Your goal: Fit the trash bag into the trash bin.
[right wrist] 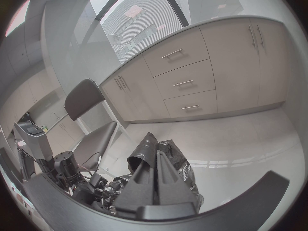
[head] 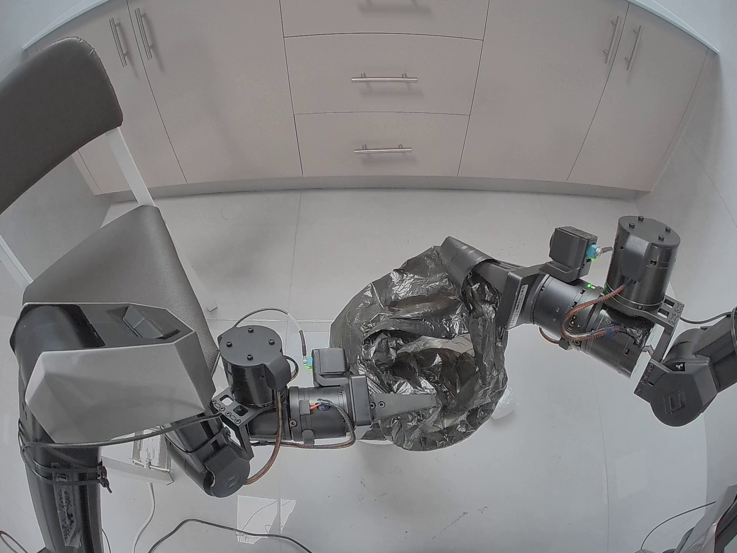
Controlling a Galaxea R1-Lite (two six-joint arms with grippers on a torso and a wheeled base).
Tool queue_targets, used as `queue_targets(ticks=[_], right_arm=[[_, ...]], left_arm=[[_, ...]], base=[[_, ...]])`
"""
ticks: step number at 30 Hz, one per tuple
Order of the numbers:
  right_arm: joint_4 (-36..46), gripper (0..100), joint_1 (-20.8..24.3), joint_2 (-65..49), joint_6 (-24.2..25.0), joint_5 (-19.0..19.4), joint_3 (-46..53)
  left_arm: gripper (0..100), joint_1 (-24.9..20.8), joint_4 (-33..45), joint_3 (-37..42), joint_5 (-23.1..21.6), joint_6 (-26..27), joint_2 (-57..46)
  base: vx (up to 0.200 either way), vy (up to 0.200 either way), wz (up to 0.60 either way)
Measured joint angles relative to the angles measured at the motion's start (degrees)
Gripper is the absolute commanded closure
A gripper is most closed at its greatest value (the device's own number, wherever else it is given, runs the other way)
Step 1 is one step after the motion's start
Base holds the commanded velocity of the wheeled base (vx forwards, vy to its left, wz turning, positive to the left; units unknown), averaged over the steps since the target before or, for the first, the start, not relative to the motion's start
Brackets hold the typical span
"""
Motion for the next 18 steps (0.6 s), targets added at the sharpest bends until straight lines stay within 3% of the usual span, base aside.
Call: queue_targets(ticks=[18], right_arm=[[0.0, 100, 2.6, -0.4, -3.0, -3.1, 0.0]], left_arm=[[100, -0.1, -0.1, -0.6, -0.1, 0.2, 0.4]], base=[[0.0, 0.0, 0.0]])
